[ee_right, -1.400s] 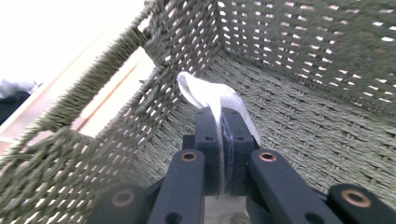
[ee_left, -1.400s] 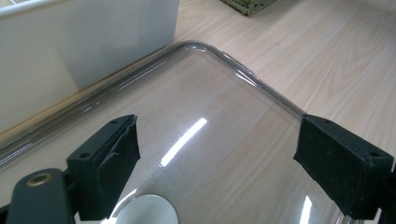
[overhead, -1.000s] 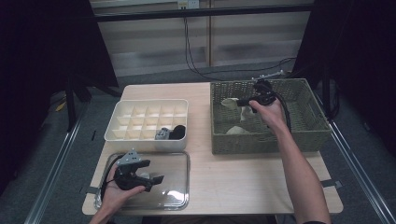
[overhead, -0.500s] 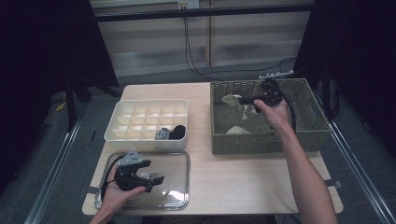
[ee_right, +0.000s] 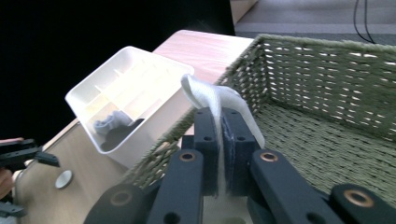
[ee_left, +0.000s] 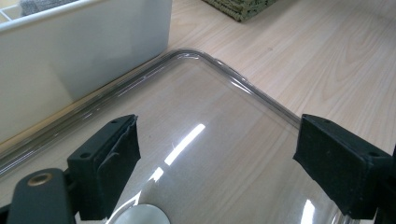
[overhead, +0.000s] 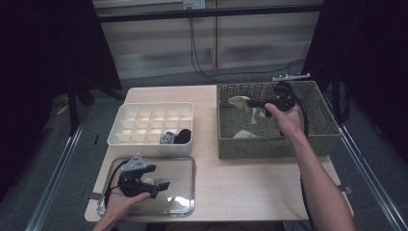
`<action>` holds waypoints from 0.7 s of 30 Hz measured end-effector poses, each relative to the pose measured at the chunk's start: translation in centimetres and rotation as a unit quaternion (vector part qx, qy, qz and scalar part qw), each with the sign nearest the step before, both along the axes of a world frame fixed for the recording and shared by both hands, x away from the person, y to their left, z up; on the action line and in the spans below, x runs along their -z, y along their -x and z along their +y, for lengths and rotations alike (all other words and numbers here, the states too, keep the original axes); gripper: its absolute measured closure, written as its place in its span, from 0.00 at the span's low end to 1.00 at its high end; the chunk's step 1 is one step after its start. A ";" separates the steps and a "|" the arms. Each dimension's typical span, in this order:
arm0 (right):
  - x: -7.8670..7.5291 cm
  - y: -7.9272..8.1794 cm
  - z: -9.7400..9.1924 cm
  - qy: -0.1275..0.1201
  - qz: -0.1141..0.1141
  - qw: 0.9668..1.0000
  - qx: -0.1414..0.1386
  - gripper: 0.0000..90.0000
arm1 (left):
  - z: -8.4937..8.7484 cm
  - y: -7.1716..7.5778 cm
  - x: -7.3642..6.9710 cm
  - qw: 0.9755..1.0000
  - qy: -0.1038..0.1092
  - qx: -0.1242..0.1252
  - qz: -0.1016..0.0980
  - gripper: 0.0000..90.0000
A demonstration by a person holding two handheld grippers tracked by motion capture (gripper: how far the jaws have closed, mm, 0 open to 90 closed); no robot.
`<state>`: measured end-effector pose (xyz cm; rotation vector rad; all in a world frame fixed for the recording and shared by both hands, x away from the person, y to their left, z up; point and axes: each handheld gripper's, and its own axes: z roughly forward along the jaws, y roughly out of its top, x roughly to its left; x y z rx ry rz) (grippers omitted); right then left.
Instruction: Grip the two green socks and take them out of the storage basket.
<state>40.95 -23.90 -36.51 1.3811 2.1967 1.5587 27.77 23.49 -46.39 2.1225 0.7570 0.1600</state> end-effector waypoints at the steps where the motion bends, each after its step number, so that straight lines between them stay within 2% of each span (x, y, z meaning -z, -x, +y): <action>1: -0.1 0.1 0.0 0.000 -0.002 1.000 -0.001 0.95 | 0.0 0.0 0.0 1.000 -0.003 0.002 -0.002 0.15; 11: -1.1 1.0 0.0 -0.007 -0.011 1.000 -0.006 0.96 | -1.1 -0.1 -0.2 1.000 0.013 0.002 -0.006 0.16; 15: -1.4 1.4 -0.2 -0.013 -0.016 1.000 -0.007 0.96 | -1.7 -0.4 -0.3 1.000 0.010 0.005 -0.008 0.16; 17: -1.5 1.5 -0.3 -0.015 -0.015 1.000 -0.007 0.96 | -1.9 -0.5 -0.5 1.000 0.009 0.006 -0.014 0.16; 21: -2.1 2.1 -0.3 -0.016 -0.026 0.999 -0.012 0.96 | -2.3 -1.2 -1.1 0.999 0.021 0.001 -0.030 0.16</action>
